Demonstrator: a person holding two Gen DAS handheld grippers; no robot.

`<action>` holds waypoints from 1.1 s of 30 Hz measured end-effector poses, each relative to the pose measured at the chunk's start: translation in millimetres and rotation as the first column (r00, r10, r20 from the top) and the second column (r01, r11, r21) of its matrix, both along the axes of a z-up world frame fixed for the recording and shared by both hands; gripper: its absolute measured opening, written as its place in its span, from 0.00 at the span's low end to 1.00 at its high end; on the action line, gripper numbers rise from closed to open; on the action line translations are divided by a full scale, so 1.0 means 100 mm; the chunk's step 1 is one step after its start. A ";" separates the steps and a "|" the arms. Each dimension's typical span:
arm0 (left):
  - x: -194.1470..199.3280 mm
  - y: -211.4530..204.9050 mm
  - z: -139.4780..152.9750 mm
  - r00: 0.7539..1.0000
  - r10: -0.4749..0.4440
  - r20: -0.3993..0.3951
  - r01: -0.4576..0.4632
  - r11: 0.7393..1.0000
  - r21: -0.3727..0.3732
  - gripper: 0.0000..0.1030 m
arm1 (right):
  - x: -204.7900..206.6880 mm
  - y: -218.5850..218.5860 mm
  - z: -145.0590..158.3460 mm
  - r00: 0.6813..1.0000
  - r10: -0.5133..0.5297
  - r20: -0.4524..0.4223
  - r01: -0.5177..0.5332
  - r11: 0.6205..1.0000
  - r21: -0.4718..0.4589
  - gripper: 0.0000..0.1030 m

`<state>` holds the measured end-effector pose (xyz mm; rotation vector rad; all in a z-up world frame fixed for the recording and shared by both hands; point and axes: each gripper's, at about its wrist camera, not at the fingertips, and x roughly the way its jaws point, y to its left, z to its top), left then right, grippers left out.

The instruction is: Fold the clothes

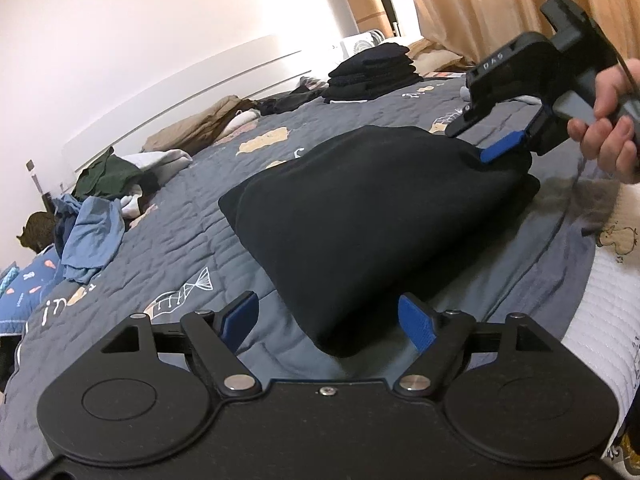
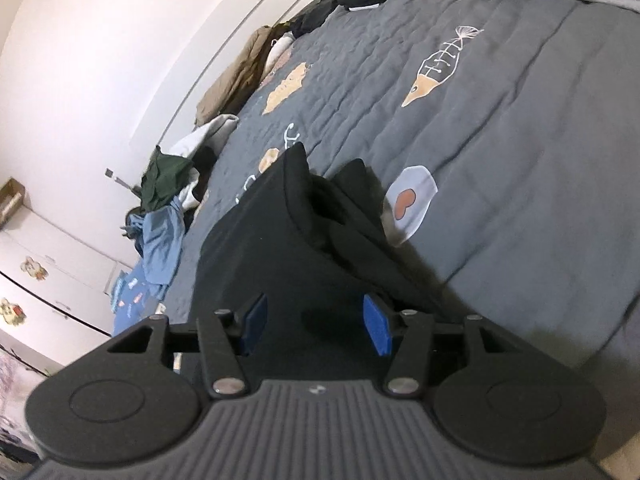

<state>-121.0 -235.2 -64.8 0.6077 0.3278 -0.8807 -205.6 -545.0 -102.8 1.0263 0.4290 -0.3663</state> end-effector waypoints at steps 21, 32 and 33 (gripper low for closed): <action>0.76 0.33 0.47 0.935 0.096 -0.341 -0.212 0.922 -0.323 0.77 | -0.07 0.26 0.39 0.995 0.075 0.061 -0.071 0.996 -0.057 0.55; 1.88 0.16 0.43 0.803 0.089 -0.590 -0.378 0.841 -0.387 0.77 | 0.30 0.50 0.47 0.986 0.156 0.066 -0.149 0.983 -0.108 0.57; 1.98 0.13 0.41 0.792 0.090 -0.603 -0.390 0.835 -0.387 0.77 | 0.34 0.53 0.50 0.985 0.165 0.053 -0.157 0.979 -0.128 0.57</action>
